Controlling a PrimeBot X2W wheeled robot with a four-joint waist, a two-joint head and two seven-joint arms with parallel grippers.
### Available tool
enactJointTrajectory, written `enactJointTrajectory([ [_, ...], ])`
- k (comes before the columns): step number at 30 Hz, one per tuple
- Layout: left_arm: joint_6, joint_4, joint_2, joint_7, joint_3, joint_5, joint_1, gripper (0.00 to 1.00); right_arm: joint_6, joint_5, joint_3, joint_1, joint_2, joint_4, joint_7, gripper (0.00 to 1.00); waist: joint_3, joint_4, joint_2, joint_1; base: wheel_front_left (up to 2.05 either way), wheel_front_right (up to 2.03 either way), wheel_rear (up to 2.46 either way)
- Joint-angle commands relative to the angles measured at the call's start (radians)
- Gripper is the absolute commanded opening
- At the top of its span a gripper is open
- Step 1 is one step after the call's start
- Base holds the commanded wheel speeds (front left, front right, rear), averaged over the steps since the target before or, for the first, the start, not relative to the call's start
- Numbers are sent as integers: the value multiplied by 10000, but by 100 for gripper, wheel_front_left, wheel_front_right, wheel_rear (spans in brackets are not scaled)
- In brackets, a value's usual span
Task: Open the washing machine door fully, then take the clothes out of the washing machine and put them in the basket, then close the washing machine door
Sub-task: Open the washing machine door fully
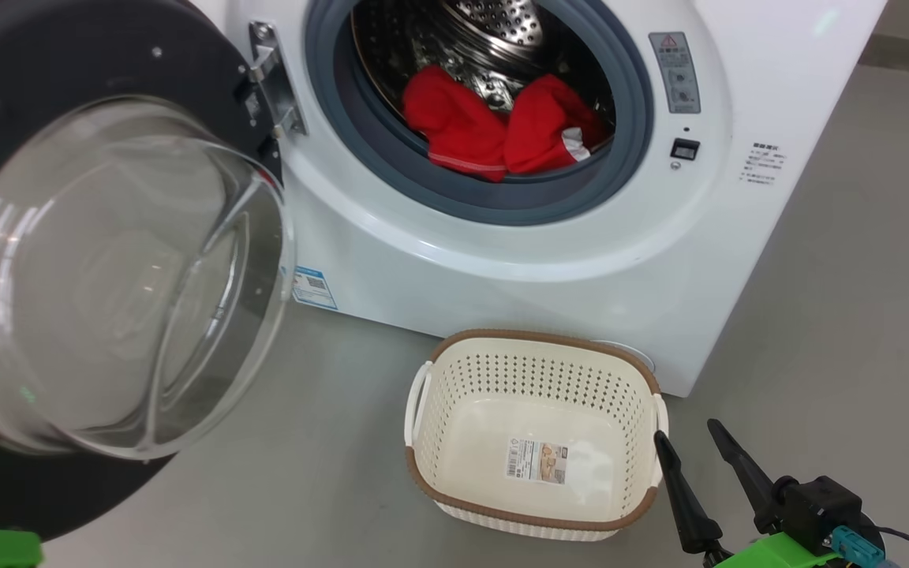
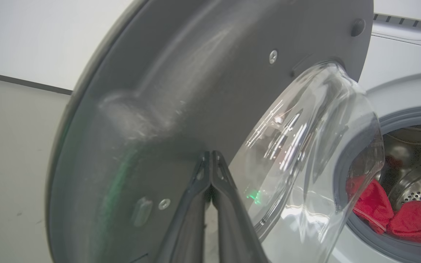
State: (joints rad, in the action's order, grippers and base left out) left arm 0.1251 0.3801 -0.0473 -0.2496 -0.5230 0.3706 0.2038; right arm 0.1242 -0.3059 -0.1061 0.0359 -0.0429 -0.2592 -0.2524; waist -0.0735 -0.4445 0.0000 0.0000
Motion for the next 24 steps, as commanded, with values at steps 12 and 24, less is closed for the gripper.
enactJointTrajectory([
  [12, 52, 943, -1293, -122, -1317, -187, 1398, 0, 65, 316, -281, -575, -74, 226, -93, 100, -584, 340, 0, 0, 0, 0, 0],
  [24, 54, 2221, -2046, -122, -2234, -201, 2337, 0, 65, 497, -271, -741, -74, 240, -93, 100, -966, 554, 0, 0, 0, 0, 0],
])
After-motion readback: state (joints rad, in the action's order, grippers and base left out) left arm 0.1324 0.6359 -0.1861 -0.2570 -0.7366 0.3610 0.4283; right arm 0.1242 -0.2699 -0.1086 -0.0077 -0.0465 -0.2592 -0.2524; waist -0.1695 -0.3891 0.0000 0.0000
